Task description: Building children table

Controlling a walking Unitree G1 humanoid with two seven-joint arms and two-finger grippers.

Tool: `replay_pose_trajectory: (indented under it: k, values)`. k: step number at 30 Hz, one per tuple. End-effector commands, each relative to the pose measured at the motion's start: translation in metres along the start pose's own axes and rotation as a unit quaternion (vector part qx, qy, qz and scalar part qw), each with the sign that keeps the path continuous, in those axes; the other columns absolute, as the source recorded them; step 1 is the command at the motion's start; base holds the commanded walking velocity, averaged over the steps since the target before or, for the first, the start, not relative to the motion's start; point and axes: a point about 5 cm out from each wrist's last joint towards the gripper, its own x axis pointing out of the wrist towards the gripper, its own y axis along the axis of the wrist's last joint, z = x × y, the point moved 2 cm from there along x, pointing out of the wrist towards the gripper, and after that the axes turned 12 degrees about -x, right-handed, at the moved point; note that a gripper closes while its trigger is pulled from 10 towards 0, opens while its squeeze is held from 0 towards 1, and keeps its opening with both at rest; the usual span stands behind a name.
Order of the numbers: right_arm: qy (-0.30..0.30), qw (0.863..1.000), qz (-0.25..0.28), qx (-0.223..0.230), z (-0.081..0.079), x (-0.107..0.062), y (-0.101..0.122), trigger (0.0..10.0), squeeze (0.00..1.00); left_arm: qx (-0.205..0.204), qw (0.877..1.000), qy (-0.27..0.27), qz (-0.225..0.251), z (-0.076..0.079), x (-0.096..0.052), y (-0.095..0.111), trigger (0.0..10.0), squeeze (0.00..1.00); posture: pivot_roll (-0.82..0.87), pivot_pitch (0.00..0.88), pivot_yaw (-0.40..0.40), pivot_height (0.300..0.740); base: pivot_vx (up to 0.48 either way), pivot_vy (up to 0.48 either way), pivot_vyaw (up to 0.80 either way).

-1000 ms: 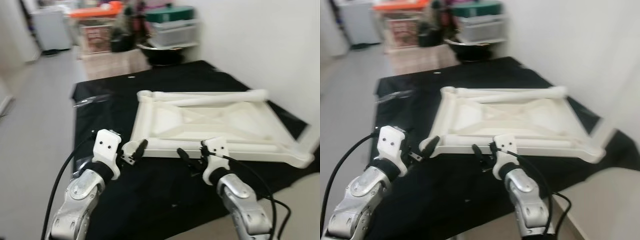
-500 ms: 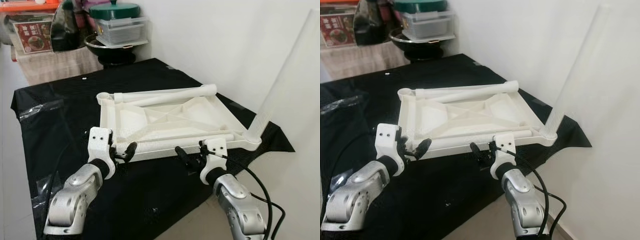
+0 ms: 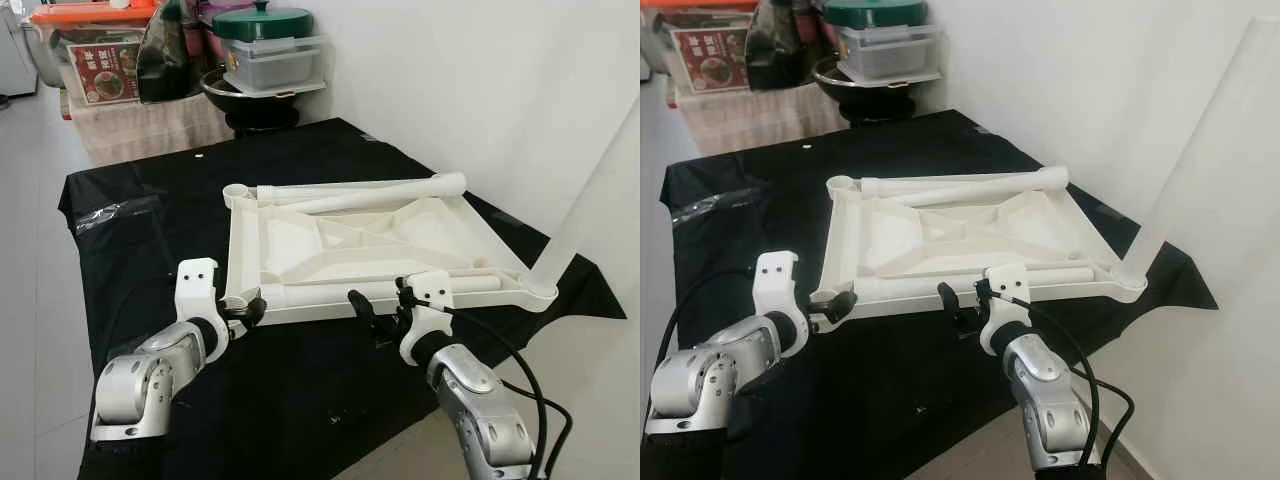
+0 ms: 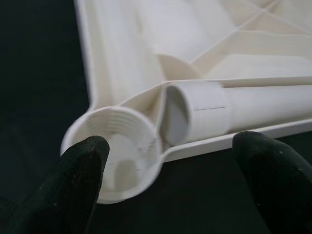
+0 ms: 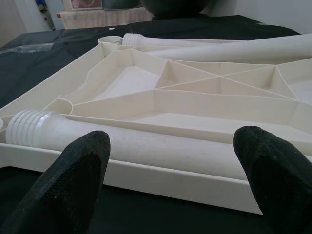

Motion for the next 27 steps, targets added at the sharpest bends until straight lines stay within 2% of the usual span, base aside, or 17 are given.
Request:
replay_pose_trajectory:
  k: [1,2,5,8,18,27]
  values:
    - [0.003,1.0,0.001,0.003,-0.001,-0.001,0.002,10.0,0.0,0.022,0.999,-0.034,0.005,0.014,-0.002,0.009,10.0,0.0,-0.06,0.025,-0.042,0.74,0.0,0.0,0.0]
    - [0.003,1.0,0.001,0.003,-0.001,-0.001,0.002,10.0,0.0,0.022,0.999,-0.034,0.005,0.014,-0.002,0.009,10.0,0.0,-0.06,0.025,-0.042,0.74,0.0,0.0,0.0]
    - [0.003,1.0,0.001,0.005,-0.001,0.0,0.002,10.0,0.0,0.062,0.997,-0.035,0.011,0.019,-0.002,0.015,10.0,0.0,-0.06,0.027,-0.04,0.74,0.0,0.0,0.0]
    - [0.003,1.0,0.001,0.006,-0.001,0.0,0.002,10.0,0.0,0.067,0.997,-0.036,0.007,0.019,0.0,0.012,10.0,0.0,-0.06,0.027,-0.041,0.74,0.0,0.0,0.0]
    - [0.005,1.0,0.0,0.006,-0.002,-0.001,0.003,10.0,0.0,0.034,0.998,-0.039,-0.026,0.02,0.012,0.003,10.0,0.0,-0.07,0.038,-0.038,0.74,0.0,0.0,0.0]
    - [0.005,1.0,0.0,0.007,-0.002,-0.003,0.003,10.0,0.0,0.007,0.998,-0.063,-0.023,0.025,0.017,0.006,10.0,0.0,-0.08,0.047,-0.04,0.74,0.0,0.0,0.0]
